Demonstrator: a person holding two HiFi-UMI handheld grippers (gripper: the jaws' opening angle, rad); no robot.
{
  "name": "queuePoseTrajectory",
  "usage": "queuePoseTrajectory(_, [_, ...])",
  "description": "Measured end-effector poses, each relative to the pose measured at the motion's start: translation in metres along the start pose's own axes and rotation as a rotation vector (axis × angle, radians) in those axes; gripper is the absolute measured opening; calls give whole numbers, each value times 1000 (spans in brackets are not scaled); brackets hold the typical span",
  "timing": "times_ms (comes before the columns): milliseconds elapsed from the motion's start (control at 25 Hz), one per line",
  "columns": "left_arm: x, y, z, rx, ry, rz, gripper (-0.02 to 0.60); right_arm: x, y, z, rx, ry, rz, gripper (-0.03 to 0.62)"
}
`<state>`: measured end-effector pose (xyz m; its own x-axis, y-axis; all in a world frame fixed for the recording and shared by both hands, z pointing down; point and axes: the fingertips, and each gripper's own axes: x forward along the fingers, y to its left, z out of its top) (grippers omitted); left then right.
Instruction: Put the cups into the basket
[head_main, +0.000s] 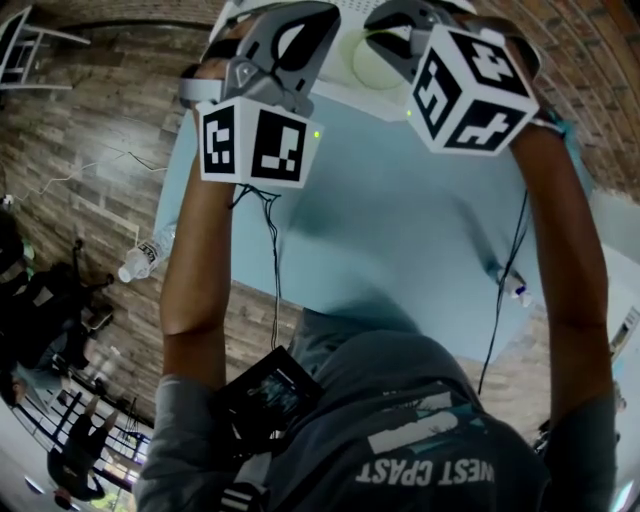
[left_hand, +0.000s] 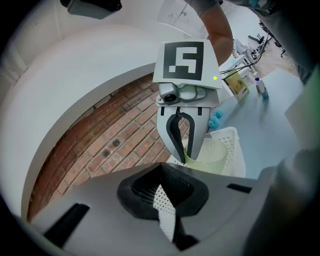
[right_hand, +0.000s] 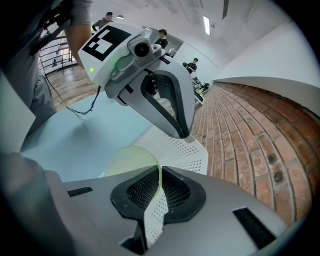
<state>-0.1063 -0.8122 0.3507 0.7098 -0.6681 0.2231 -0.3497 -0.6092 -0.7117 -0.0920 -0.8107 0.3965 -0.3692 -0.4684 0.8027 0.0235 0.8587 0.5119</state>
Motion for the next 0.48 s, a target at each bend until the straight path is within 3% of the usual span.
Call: queuePoseTrajectory(480, [31,-23,-36,27,75,-81,1,78,27,-26,10,23,148,31])
